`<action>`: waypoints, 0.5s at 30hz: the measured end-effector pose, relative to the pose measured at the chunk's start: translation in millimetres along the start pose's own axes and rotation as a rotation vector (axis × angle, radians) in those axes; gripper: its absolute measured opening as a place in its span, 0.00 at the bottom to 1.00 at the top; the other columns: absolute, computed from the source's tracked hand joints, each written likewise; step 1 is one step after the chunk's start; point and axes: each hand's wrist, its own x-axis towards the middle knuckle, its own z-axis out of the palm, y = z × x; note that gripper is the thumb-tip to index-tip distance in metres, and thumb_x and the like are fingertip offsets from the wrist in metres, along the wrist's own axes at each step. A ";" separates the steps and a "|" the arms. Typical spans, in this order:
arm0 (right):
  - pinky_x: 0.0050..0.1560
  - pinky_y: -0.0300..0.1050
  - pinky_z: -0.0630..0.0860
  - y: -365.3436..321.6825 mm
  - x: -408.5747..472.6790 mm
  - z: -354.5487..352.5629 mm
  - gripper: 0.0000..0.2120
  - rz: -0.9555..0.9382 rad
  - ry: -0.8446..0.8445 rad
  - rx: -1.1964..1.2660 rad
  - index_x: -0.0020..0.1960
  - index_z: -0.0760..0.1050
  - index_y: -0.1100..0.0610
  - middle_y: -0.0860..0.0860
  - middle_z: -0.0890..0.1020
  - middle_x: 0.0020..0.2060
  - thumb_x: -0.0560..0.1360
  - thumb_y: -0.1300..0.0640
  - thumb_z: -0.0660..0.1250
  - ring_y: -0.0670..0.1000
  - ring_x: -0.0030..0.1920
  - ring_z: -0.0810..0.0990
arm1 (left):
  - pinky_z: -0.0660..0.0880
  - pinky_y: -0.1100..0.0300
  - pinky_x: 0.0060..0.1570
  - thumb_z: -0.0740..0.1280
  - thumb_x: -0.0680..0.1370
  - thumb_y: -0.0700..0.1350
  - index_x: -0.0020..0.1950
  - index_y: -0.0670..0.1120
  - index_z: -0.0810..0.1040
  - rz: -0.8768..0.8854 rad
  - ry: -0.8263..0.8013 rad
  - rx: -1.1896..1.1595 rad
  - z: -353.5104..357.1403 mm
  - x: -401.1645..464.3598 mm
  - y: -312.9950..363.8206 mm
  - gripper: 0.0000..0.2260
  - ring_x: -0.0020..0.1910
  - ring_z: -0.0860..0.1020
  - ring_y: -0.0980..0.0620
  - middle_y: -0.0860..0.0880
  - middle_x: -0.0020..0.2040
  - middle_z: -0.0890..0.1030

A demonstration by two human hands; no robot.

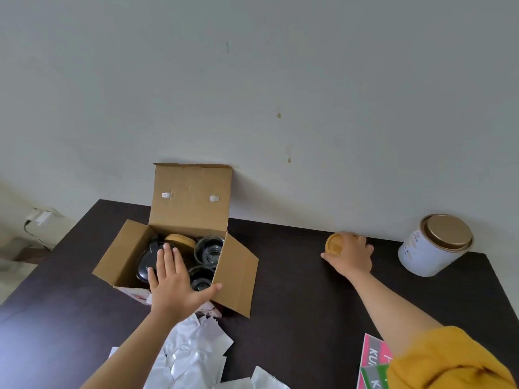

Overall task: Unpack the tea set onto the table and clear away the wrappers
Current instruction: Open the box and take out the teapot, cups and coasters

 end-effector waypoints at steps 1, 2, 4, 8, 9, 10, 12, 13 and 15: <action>0.46 0.52 0.76 -2.2 3.2 1.2 0.36 0.010 0.008 0.019 0.66 0.67 0.46 0.54 0.64 0.65 0.63 0.40 0.76 0.61 0.63 0.64 | 0.40 0.42 0.73 0.36 0.52 0.84 0.77 0.40 0.41 -0.003 -0.001 0.008 -0.2 0.2 0.4 0.66 0.76 0.34 0.44 0.43 0.77 0.36; 0.47 0.53 0.77 -3.9 5.5 1.9 0.36 0.019 0.012 0.031 0.65 0.67 0.46 0.54 0.64 0.65 0.63 0.40 0.77 0.61 0.63 0.64 | 0.40 0.42 0.73 0.35 0.52 0.84 0.77 0.40 0.41 -0.006 -0.001 0.014 -0.2 0.2 0.8 0.66 0.76 0.34 0.44 0.43 0.77 0.35; 0.47 0.54 0.78 -5.6 7.4 2.8 0.36 0.024 0.018 0.030 0.65 0.67 0.47 0.55 0.64 0.65 0.62 0.40 0.77 0.61 0.63 0.65 | 0.40 0.42 0.73 0.35 0.52 0.84 0.77 0.41 0.40 -0.010 0.002 0.020 -0.2 0.5 1.2 0.66 0.75 0.34 0.45 0.43 0.77 0.35; 0.61 0.59 0.73 -7.9 1.7 2.1 0.44 0.030 0.018 0.048 0.71 0.62 0.49 0.58 0.61 0.69 0.62 0.37 0.76 0.63 0.69 0.62 | 0.40 0.42 0.73 0.36 0.52 0.84 0.77 0.40 0.41 -0.008 0.006 0.002 -1.2 0.5 1.1 0.65 0.75 0.34 0.44 0.43 0.77 0.36; 0.67 0.60 0.67 -10.5 -2.2 2.1 0.46 0.012 0.043 0.012 0.72 0.61 0.50 0.59 0.58 0.71 0.62 0.35 0.75 0.63 0.71 0.59 | 0.40 0.42 0.73 0.36 0.52 0.84 0.77 0.40 0.41 -0.009 0.007 0.000 -1.3 0.4 1.4 0.65 0.76 0.34 0.44 0.43 0.77 0.36; 0.71 0.61 0.61 -15.0 -7.2 2.8 0.46 -0.022 0.068 -0.036 0.73 0.59 0.51 0.60 0.57 0.73 0.63 0.33 0.72 0.63 0.73 0.57 | 0.40 0.42 0.73 0.36 0.52 0.84 0.77 0.40 0.40 -0.010 0.008 0.000 -1.7 -0.1 1.9 0.65 0.76 0.34 0.44 0.43 0.77 0.36; 0.72 0.60 0.57 -31.4 -23.5 2.4 0.42 -0.136 0.103 -0.079 0.74 0.59 0.52 0.59 0.57 0.75 0.68 0.32 0.68 0.61 0.75 0.56 | 0.40 0.42 0.73 0.37 0.52 0.84 0.77 0.40 0.40 -0.008 0.011 -0.008 -1.6 -0.2 1.8 0.65 0.76 0.34 0.44 0.42 0.77 0.36; 0.73 0.59 0.59 -43.1 -34.5 1.8 0.39 -0.210 0.110 -0.056 0.74 0.60 0.54 0.58 0.60 0.74 0.71 0.35 0.66 0.60 0.74 0.57 | 0.40 0.42 0.73 0.38 0.53 0.84 0.77 0.40 0.40 -0.005 0.010 -0.017 -2.1 -0.6 1.9 0.65 0.76 0.34 0.44 0.42 0.77 0.36; 0.70 0.54 0.64 -72.3 -61.7 -0.1 0.32 -0.370 0.123 0.051 0.72 0.64 0.56 0.56 0.68 0.70 0.74 0.41 0.66 0.57 0.71 0.63 | 0.40 0.41 0.73 0.40 0.54 0.84 0.77 0.40 0.41 0.001 0.013 -0.035 -2.5 -1.8 1.0 0.65 0.76 0.35 0.43 0.42 0.77 0.37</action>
